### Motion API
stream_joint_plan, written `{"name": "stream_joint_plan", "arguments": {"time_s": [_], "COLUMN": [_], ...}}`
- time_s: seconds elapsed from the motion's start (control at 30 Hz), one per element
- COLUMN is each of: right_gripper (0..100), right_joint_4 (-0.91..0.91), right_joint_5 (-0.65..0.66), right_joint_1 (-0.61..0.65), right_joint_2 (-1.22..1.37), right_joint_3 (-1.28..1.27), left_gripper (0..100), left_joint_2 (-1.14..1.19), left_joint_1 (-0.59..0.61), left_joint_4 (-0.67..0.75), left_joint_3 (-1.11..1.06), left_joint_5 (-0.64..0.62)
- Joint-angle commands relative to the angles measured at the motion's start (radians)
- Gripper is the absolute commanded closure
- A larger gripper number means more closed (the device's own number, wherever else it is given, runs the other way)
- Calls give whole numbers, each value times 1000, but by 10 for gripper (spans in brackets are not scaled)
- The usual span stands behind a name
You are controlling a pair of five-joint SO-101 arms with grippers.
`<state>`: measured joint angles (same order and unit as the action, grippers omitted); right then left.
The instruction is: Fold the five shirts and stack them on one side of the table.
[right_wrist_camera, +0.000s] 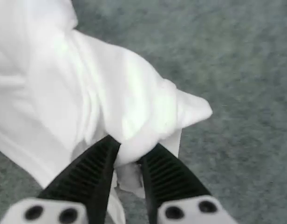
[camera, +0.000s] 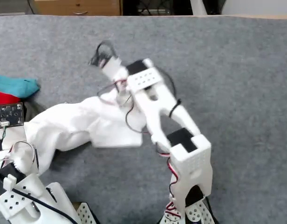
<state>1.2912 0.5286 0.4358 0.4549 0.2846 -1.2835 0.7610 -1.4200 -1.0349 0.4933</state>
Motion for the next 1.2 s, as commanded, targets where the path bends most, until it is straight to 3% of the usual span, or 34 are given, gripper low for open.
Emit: {"name": "stream_joint_plan", "arguments": {"time_s": [0.0,0.17,0.4,0.53,0.67,0.8,0.97,1.17], "right_gripper": [985,985,962,734,569,651,985,933], "right_joint_4": [8,-58,-57,3,71,195,342,425], "right_joint_5": [-21,-124,-132,-232,-196,-138,-72,12], "right_joint_1": [-83,-175,-265,-319,-361,-348,-282,-184], "right_joint_2": [-8,-7,-5,-13,-8,-8,-15,-7], "right_joint_3": [185,294,295,306,300,295,300,255], "left_gripper": [971,971,971,971,971,971,971,971], "left_joint_2": [-8,-8,-8,-8,-8,-8,-8,-8], "left_joint_1": [7,7,4,1,1,1,1,5], "left_joint_4": [17,17,12,17,17,17,17,12], "left_joint_3": [13,12,12,13,13,13,12,12], "left_joint_5": [2,0,0,0,0,0,0,0]}}
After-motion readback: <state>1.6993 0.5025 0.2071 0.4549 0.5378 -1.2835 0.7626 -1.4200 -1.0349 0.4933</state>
